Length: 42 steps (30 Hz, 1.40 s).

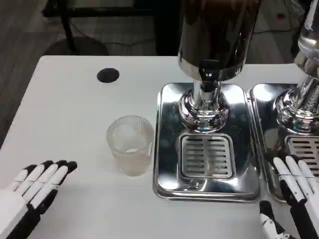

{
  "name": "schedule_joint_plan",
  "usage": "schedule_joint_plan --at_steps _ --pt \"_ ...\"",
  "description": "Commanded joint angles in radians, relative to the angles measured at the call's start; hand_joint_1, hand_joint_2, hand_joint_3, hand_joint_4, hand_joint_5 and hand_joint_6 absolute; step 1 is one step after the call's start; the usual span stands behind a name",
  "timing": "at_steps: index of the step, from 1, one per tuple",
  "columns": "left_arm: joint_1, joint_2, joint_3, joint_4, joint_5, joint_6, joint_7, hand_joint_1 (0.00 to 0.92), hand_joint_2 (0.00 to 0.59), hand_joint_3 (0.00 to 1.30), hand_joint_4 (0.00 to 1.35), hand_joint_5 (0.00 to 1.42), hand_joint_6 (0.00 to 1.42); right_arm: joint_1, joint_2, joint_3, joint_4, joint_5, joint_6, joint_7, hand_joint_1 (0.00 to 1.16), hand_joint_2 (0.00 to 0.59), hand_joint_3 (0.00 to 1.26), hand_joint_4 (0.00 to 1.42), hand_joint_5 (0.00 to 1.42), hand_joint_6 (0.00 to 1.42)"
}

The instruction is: Grasp the cup under the faucet to collect the drink, then remove the cup.

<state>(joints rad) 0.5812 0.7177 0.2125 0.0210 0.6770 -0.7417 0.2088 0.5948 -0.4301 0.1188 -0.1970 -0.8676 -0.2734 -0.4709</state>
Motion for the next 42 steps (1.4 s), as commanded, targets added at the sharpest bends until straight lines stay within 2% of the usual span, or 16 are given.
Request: schedule_joint_plan --at_steps 1,13,19,25,30,39,42 --pt "-0.002 -0.007 -0.012 0.009 -0.007 0.009 -0.014 0.0 0.11 0.0 0.0 0.0 0.0 0.001 0.004 -0.011 0.0 0.012 -0.009 -0.008 0.29 0.51 0.06 0.02 0.03 0.16" --pt "-0.017 -0.011 -0.012 0.034 -0.059 0.001 -0.04 0.0 0.11 0.0 0.0 0.0 0.0 -0.001 0.016 -0.009 -0.004 0.026 -0.003 0.001 0.29 0.52 0.08 0.03 0.03 0.16" --pt "-0.095 -0.024 -0.013 0.14 -0.191 -0.02 -0.07 0.0 0.108 0.0 0.0 0.0 0.0 -0.016 0.035 -0.001 -0.008 0.025 0.005 0.012 0.29 0.524 0.09 0.04 0.04 0.16" --pt "-0.181 -0.029 -0.025 0.202 -0.232 -0.003 -0.098 0.0 0.083 0.0 0.0 0.0 0.05 -0.024 0.047 0.004 -0.005 0.024 0.005 0.012 0.3 0.525 0.1 0.05 0.05 0.16" --pt "-0.26 -0.032 -0.053 0.24 -0.271 0.029 -0.146 0.0 0.072 0.0 0.0 0.01 0.08 -0.032 0.056 0.012 -0.002 0.02 0.001 0.007 0.3 0.525 0.11 0.07 0.05 0.16" --pt "-0.463 -0.086 -0.152 0.322 -0.31 0.134 -0.256 0.001 0.047 0.0 0.0 0.11 0.18 -0.055 0.077 0.027 -0.003 0.01 0.003 0.005 0.31 0.517 0.15 0.1 0.06 0.18" --pt "-0.515 -0.097 -0.18 0.358 -0.315 0.154 -0.275 0.035 0.04 0.0 0.0 0.12 0.19 -0.06 0.081 0.032 -0.004 0.005 0.003 0.004 0.32 0.517 0.16 0.11 0.07 0.18"
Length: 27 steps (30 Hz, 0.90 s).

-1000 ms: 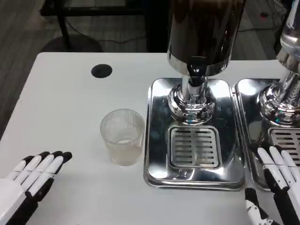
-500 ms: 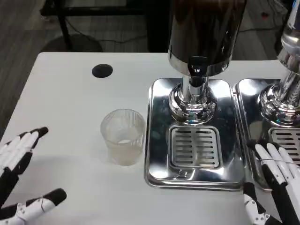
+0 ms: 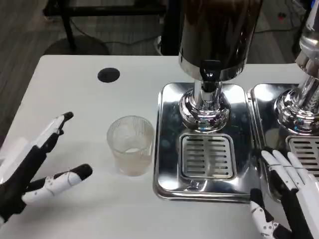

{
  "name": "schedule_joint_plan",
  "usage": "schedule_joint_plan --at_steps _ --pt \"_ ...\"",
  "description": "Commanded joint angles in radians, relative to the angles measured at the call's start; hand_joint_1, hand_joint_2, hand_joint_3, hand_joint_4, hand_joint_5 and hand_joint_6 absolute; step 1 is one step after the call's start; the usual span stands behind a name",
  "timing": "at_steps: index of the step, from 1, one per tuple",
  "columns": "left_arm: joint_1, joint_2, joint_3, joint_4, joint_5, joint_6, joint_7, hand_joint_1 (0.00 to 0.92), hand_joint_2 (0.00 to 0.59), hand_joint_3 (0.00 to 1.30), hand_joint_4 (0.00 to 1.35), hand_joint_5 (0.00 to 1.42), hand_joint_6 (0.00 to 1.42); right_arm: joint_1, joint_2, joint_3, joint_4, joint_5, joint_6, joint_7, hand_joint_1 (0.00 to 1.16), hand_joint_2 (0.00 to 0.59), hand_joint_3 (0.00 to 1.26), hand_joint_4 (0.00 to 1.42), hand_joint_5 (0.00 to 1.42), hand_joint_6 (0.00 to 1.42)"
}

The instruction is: Grasp the cup under the faucet to collect the drink, then remove the cup.

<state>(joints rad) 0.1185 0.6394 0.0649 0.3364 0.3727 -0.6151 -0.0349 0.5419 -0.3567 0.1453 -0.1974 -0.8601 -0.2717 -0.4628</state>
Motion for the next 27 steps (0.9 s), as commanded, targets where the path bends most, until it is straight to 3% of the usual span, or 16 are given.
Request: schedule_joint_plan --at_steps 1,15,27 --pt "-0.067 -0.022 -0.038 0.055 -0.014 0.032 -0.037 0.044 0.039 0.0 0.0 0.13 0.2 -0.01 0.009 0.008 -0.003 -0.004 0.001 -0.003 0.32 0.516 0.16 0.11 0.07 0.18" --pt "-0.256 -0.053 -0.144 0.205 0.035 0.074 -0.028 0.179 0.036 0.0 0.0 0.14 0.22 -0.05 0.032 0.038 0.014 -0.008 0.0 -0.005 0.33 0.516 0.19 0.14 0.09 0.21" --pt "-0.351 -0.073 -0.217 0.276 0.079 0.028 -0.004 0.174 0.024 0.0 0.0 0.13 0.2 -0.054 0.039 0.045 0.009 -0.006 0.003 -0.005 0.35 0.517 0.21 0.15 0.11 0.23"
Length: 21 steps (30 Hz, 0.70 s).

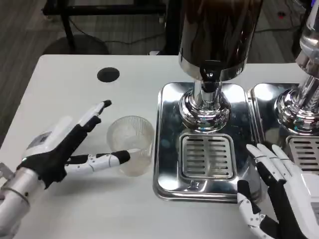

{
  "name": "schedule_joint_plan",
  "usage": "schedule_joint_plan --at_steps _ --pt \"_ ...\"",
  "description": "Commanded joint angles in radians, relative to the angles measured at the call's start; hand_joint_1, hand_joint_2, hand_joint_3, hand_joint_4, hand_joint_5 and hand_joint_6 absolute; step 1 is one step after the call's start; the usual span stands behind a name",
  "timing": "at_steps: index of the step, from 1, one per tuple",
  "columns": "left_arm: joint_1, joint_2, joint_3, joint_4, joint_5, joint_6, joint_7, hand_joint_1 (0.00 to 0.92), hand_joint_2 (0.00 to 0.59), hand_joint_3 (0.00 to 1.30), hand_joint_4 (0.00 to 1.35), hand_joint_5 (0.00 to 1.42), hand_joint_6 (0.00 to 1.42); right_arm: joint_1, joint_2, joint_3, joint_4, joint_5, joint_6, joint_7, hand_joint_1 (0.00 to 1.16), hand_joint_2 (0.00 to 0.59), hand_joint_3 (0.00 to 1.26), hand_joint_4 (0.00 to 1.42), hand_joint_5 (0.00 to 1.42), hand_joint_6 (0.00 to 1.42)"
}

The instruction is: Grasp the cup under the faucet to collect the drink, then remove the cup.

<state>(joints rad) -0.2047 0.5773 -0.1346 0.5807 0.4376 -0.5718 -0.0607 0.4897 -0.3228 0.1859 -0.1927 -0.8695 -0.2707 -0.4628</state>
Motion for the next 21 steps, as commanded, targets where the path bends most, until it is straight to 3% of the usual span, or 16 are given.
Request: schedule_joint_plan --at_steps 1,14,21 --pt "-0.035 -0.014 -0.021 0.039 0.016 -0.019 0.024 0.187 0.03 0.0 0.0 0.14 0.21 -0.002 0.007 0.005 0.003 0.004 0.002 -0.004 0.35 0.517 0.21 0.15 0.11 0.23" --pt "-0.123 -0.041 -0.091 0.203 0.056 -0.125 0.095 0.259 0.045 0.0 0.05 0.23 0.28 0.009 0.016 0.018 -0.029 0.007 0.005 0.003 0.38 0.508 0.22 0.17 0.12 0.24" --pt "-0.098 -0.026 -0.071 0.228 0.052 -0.148 0.171 0.231 0.036 0.0 0.05 0.24 0.29 0.026 0.013 0.01 -0.044 0.018 0.009 0.014 0.39 0.508 0.22 0.17 0.12 0.25"
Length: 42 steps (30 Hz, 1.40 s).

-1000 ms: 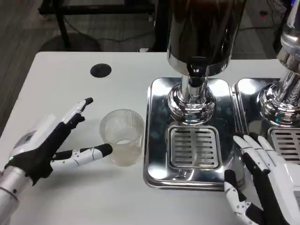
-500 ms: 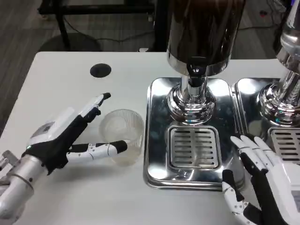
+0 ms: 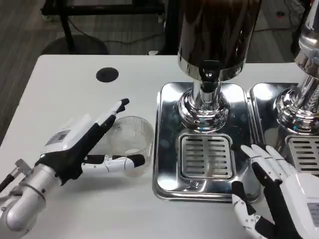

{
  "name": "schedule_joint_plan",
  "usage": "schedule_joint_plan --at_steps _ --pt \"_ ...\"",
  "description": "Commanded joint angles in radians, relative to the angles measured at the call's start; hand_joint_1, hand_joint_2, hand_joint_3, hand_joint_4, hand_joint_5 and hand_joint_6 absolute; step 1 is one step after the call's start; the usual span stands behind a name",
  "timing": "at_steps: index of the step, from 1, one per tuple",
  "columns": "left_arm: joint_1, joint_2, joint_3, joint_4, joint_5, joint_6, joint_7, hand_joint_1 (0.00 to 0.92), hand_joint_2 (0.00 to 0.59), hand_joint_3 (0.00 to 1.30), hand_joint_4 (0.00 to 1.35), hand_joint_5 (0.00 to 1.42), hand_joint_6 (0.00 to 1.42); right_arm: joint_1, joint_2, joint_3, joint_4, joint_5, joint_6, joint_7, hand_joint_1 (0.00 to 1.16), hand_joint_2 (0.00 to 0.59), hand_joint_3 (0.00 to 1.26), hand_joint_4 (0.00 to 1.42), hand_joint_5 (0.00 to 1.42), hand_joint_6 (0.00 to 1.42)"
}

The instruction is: Grasp the cup under the faucet to collect the drink, then remove the cup.

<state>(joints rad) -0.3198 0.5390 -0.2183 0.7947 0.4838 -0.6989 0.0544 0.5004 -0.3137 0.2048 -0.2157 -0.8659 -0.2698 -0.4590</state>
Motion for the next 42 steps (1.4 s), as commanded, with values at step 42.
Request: schedule_joint_plan --at_steps 42 --pt "-0.091 -0.057 -0.041 0.196 -0.022 -0.058 0.003 0.246 0.053 0.06 0.15 0.32 0.35 0.031 0.028 -0.008 -0.037 0.049 -0.002 0.041 0.41 0.493 0.24 0.2 0.15 0.25"
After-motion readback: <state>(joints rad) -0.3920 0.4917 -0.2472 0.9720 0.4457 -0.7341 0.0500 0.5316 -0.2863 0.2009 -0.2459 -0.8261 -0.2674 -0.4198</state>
